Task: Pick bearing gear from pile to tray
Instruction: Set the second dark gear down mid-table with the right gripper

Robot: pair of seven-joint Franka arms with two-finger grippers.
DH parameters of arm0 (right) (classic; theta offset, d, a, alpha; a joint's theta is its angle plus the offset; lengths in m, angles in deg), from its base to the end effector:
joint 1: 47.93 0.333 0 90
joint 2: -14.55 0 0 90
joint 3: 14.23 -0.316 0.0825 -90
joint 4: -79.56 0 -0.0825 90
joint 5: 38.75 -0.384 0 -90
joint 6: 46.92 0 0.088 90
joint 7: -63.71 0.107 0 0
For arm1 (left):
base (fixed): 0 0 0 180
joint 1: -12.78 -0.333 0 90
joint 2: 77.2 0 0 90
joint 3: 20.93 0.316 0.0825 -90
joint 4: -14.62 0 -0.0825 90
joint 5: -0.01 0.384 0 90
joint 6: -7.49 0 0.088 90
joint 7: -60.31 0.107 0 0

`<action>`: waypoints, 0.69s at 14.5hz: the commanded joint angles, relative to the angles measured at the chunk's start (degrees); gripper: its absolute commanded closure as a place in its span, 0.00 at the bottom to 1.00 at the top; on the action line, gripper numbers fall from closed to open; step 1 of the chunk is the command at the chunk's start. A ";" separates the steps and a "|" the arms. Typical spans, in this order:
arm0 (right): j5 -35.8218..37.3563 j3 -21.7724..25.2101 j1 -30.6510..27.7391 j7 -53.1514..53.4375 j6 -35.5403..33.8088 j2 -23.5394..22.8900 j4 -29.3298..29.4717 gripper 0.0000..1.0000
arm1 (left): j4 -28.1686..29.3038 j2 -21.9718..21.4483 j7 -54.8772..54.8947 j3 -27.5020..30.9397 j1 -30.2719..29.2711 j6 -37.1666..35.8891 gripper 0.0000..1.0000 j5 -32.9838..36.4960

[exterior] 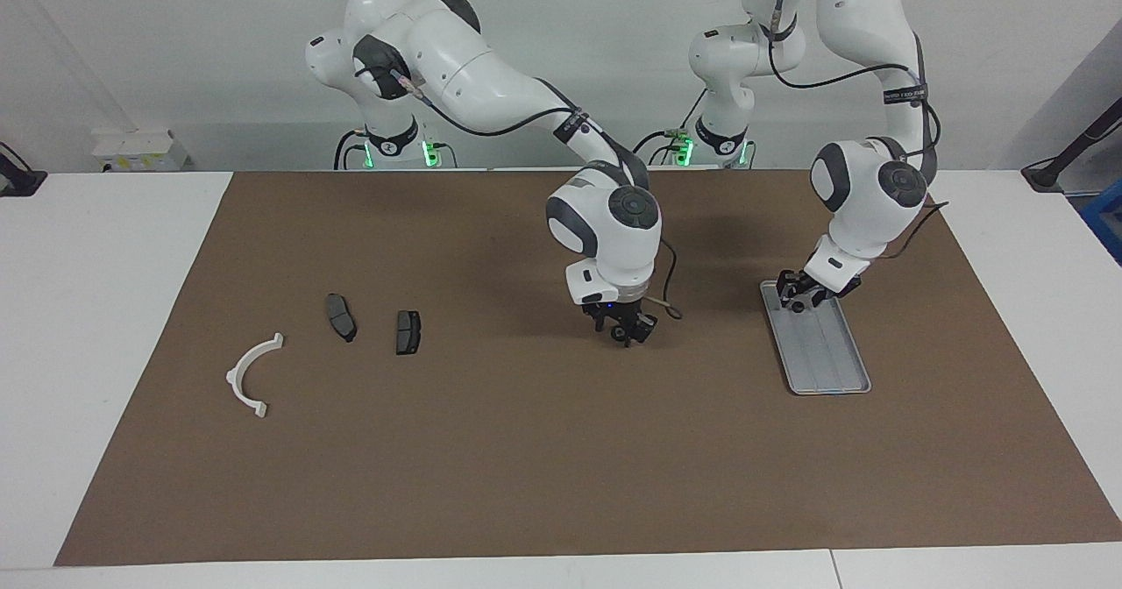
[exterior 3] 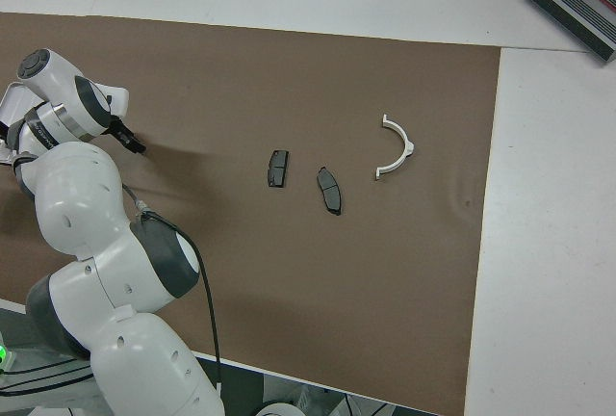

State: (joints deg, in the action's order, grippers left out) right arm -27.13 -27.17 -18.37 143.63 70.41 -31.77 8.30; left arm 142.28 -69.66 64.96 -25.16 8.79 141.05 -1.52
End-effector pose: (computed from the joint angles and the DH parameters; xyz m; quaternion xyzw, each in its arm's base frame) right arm 0.5909 0.4663 0.2890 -0.9507 0.3100 -0.0118 0.0022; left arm 0.5373 -0.0026 0.3118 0.9992 -0.0331 -0.0136 0.0149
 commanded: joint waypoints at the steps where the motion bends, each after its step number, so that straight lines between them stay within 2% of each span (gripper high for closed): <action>1: 0.52 -0.95 -4.15 -1.60 -1.76 1.83 1.03 0.00 | -4.67 -0.60 -7.93 0.18 5.63 -1.88 0.00 -3.81; 3: 0.08 -1.13 -7.05 -7.47 -2.02 3.15 1.04 0.00 | -8.12 0.90 -22.77 0.45 12.31 -2.25 0.00 -3.92; 6: -3.69 -1.13 -11.27 -17.40 -3.85 5.70 0.51 0.00 | -8.57 1.43 -34.93 0.63 19.96 -1.72 0.00 -2.87; 8: -4.23 -1.21 -14.69 -25.56 -6.67 7.37 0.33 0.00 | -14.52 7.20 -48.27 0.63 24.80 -2.68 0.00 4.48; 10: -5.89 -1.13 -17.51 -33.21 -9.13 8.69 0.25 0.00 | -19.71 13.18 -56.56 0.63 28.41 -2.60 0.00 7.24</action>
State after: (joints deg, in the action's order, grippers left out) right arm -31.07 -27.44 -33.01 117.09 63.13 -25.09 9.80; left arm 130.21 -63.97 14.96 -25.63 34.19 140.20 3.03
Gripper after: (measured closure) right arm 0.000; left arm 0.000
